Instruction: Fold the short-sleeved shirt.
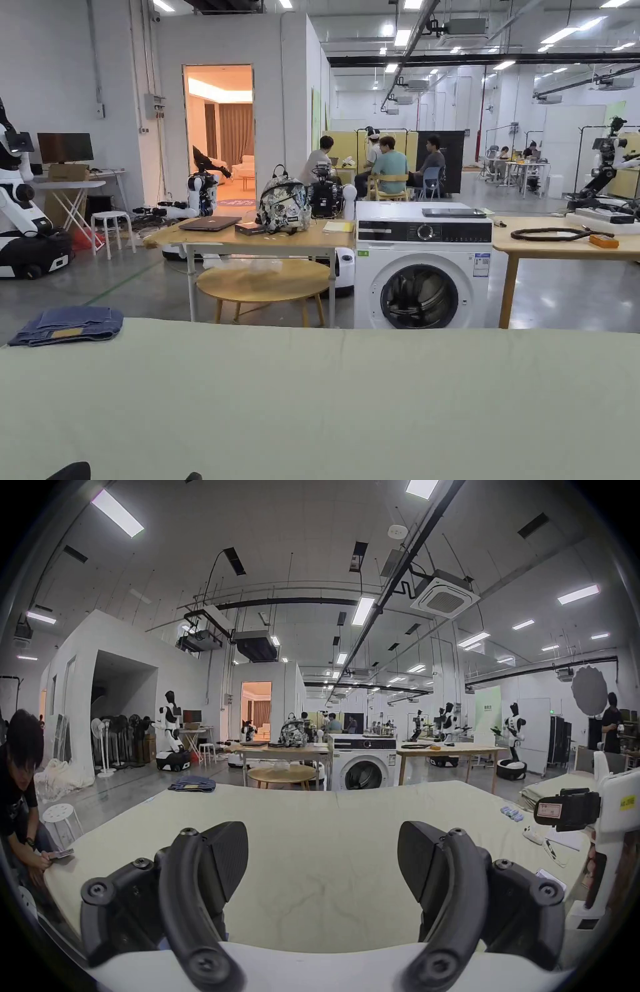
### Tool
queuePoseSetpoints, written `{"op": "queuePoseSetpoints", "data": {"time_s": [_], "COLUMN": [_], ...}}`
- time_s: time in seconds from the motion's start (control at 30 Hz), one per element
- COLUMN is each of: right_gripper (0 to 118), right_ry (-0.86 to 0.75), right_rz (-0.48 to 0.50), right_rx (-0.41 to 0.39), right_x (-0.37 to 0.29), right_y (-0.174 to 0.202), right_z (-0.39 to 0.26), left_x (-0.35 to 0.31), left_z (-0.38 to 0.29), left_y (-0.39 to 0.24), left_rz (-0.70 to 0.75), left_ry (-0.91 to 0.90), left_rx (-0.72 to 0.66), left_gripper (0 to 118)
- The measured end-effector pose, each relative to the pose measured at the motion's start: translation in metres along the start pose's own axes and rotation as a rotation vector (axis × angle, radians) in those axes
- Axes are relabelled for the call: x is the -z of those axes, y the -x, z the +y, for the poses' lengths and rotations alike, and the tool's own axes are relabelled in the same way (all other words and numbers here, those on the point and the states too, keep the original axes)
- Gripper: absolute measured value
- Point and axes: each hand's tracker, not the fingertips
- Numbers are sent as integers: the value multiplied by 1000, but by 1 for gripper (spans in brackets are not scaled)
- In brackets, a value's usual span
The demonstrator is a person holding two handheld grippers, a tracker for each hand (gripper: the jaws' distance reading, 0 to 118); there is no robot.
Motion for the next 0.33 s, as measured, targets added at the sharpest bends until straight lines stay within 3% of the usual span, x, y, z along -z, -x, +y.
{"op": "queuePoseSetpoints", "data": {"time_s": [0.23,0.33], "right_gripper": [100,100], "right_ry": [-6,-17], "right_rz": [2,-39], "right_rx": [45,29], "right_x": [2,4], "right_y": [-6,-6], "right_z": [0,-1], "left_x": [2,2], "left_z": [-2,-2], "left_y": [-1,-3], "left_rz": [-7,-12], "left_ry": [6,9], "left_rx": [-11,-5], "left_gripper": [90,90]}}
